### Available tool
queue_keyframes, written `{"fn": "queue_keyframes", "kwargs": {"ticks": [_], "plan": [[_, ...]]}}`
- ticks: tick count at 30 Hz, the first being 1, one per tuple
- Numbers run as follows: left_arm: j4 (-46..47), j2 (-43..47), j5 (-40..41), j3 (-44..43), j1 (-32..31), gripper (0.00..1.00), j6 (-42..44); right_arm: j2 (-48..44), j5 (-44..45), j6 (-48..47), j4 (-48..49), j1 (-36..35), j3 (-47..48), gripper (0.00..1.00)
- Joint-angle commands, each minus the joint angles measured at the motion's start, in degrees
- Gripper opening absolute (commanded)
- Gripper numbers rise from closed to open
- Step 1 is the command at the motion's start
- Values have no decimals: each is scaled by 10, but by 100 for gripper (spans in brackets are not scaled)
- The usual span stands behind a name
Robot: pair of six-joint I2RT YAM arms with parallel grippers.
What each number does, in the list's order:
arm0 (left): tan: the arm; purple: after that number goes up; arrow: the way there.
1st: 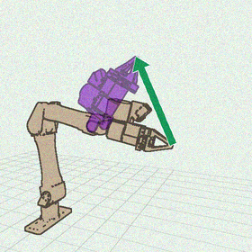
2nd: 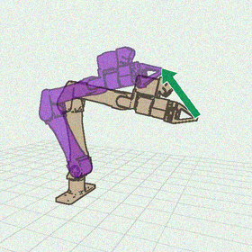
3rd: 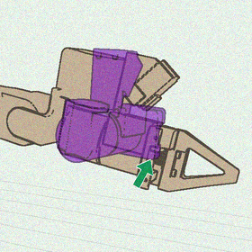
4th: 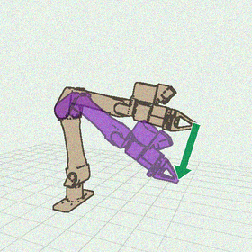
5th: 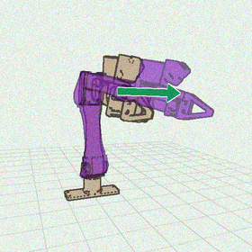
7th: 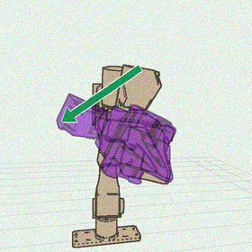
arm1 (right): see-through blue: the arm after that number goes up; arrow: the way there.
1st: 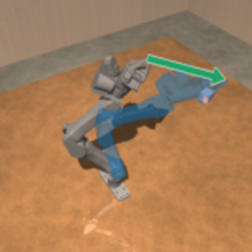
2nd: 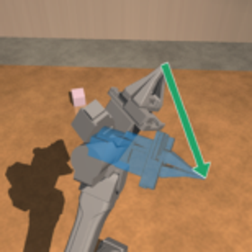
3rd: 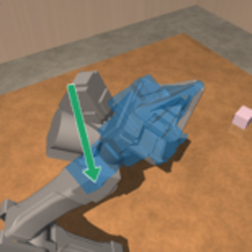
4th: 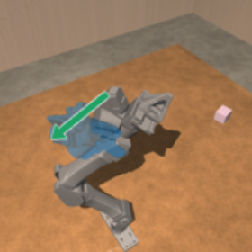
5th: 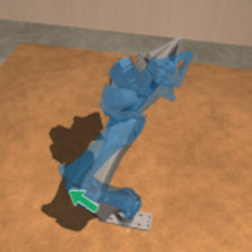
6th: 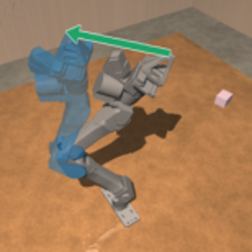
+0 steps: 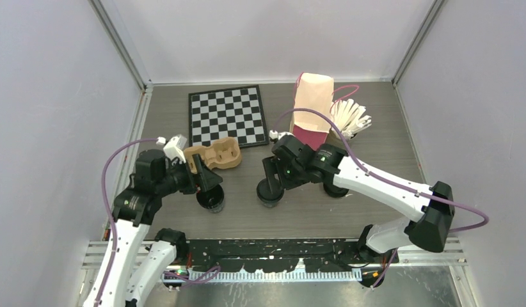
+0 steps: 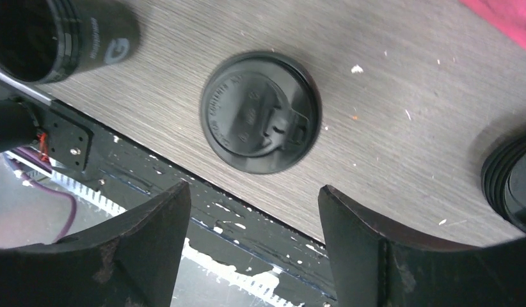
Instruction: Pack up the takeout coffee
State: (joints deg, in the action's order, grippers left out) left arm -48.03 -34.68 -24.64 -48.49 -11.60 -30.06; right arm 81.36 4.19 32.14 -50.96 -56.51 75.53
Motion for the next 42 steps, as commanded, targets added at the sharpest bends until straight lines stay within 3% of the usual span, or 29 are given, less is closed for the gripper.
{"fn": "queue_keyframes", "kwargs": {"ticks": [1, 5, 9, 15, 27, 42], "plan": [[54, -41, -62, -7, -6, 74, -20, -52, 34, 51, 73, 4, -70, 76], [94, -62, -47, 3, -43, 71, -50, -75, 43, 57, 108, 13, -107, 71], [144, -93, 10, 20, -129, 70, -84, -89, 41, 62, 151, 22, -141, 61], [234, -171, 48, 51, -209, 63, -132, -98, 11, 62, 195, 57, -179, 60], [355, -231, 36, 111, -230, 59, -187, -68, -80, 40, 238, 74, -193, 64], [463, -303, 19, 164, -250, 59, -228, -49, -90, 41, 263, 74, -239, 63]]}}
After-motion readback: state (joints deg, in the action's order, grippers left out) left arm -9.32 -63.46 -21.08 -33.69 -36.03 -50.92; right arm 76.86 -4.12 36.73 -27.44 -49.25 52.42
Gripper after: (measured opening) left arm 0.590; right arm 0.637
